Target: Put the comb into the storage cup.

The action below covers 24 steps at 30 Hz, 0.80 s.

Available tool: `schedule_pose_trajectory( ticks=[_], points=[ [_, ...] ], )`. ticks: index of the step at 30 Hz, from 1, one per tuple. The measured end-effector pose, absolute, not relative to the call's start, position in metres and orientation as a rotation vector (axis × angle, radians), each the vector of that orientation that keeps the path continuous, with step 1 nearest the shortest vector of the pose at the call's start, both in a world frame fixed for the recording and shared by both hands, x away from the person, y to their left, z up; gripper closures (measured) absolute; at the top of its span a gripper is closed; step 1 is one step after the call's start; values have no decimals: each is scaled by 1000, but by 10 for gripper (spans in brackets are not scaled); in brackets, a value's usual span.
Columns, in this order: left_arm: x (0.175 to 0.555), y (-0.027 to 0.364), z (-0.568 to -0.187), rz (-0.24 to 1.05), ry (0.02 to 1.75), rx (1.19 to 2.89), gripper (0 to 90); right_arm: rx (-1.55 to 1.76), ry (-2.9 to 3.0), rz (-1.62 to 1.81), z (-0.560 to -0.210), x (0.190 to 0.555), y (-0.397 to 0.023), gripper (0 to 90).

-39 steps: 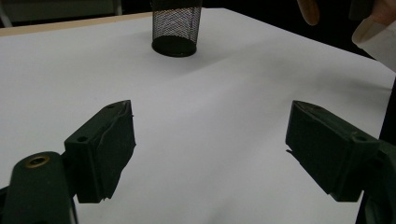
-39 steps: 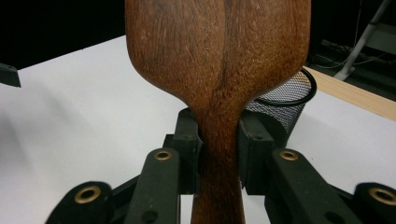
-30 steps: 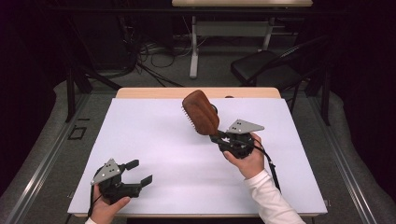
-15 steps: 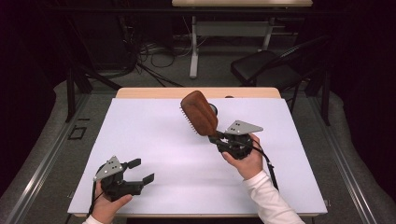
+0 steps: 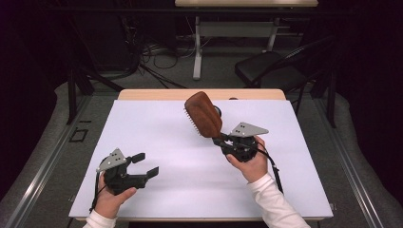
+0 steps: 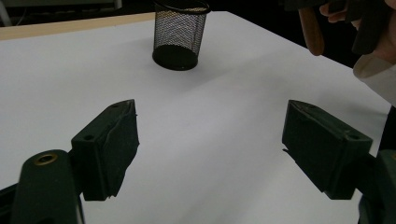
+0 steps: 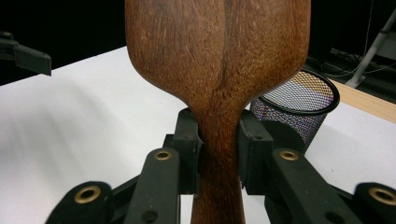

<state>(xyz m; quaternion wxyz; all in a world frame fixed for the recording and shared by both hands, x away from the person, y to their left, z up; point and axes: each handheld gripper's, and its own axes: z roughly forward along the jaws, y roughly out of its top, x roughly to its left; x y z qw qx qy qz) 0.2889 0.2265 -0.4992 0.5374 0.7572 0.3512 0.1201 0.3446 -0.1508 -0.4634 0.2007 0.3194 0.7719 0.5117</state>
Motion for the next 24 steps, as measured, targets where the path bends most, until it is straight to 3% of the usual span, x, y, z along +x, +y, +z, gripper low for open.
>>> schedule_pose_trajectory(
  ticks=[24],
  points=[
    [316, 208, -456, 245, 827, 1841, 175, 898, 2140, 1444, -464, 343, -153, 723]
  ],
)
